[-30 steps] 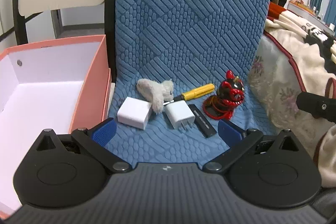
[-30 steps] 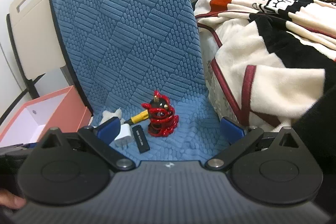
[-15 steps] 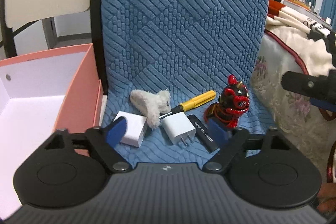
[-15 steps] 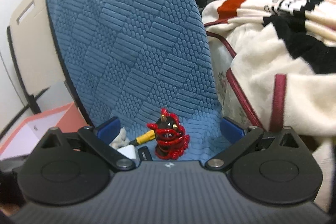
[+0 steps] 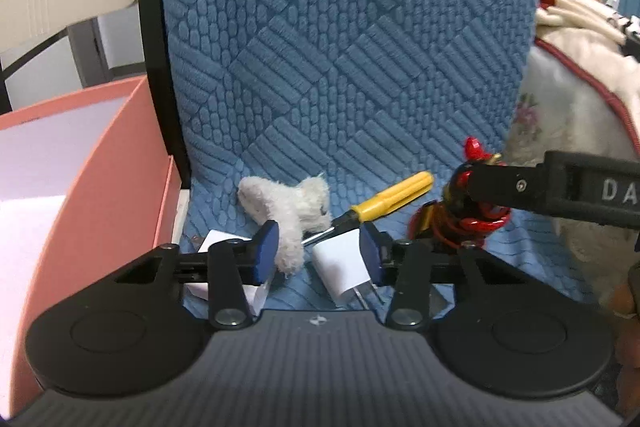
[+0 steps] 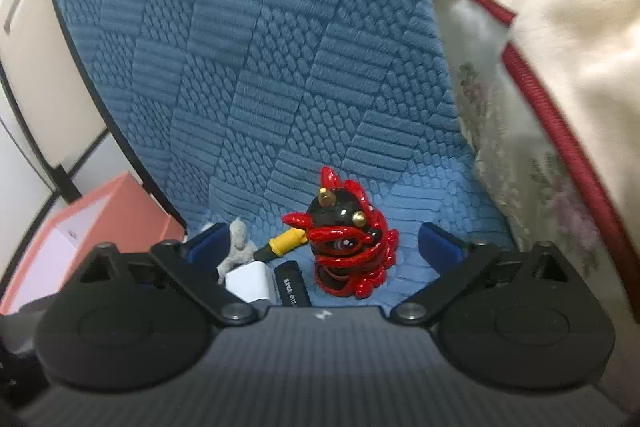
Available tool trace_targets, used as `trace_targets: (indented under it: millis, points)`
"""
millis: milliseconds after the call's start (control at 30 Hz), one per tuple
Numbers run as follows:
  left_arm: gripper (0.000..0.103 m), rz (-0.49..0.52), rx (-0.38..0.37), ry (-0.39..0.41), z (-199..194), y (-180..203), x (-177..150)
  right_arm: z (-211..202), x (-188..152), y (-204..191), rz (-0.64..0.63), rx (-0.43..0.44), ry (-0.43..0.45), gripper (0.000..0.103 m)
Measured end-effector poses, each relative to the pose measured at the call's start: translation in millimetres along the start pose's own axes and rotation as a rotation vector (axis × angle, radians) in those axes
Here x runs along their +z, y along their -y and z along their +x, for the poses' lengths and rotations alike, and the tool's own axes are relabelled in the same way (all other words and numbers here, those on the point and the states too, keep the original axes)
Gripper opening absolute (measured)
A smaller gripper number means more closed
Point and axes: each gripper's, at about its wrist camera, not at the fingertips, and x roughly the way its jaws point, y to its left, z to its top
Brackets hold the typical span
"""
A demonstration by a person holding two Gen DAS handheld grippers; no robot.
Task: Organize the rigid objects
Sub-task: 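Reach the left tool to the white plush toy while the right tool reaches the red figurine, then close the left gripper on the plush toy while the right gripper grasps the red figurine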
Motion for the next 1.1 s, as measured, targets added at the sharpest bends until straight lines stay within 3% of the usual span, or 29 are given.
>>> trace_targets:
  millis: [333, 500, 567, 867, 1100]
  points:
    - [0.024, -0.029, 0.066, -0.041, 33.5, -4.3, -0.1, 37.7, 3.2, -1.1, -0.024, -0.059, -0.061, 0.093]
    - [0.015, -0.044, 0.073, -0.027, 35.8, -6.6, 2.7, 45.5, 3.1, -0.1, -0.025, -0.081, -0.097, 0.066]
    - [0.014, -0.048, 0.076, -0.003, 31.8, -7.7, 4.5, 43.6, 3.6, 1.5, -0.008, -0.079, -0.105, 0.062]
    - [0.013, -0.086, 0.037, 0.08, -16.7, -7.4, 7.9, 18.2, -2.4, 1.5, 0.043, -0.094, -0.089, 0.061]
    - [0.013, -0.102, -0.023, 0.08, -55.2, -5.0, -7.2, -22.0, -9.9, -2.3, 0.023, -0.131, -0.069, 0.061]
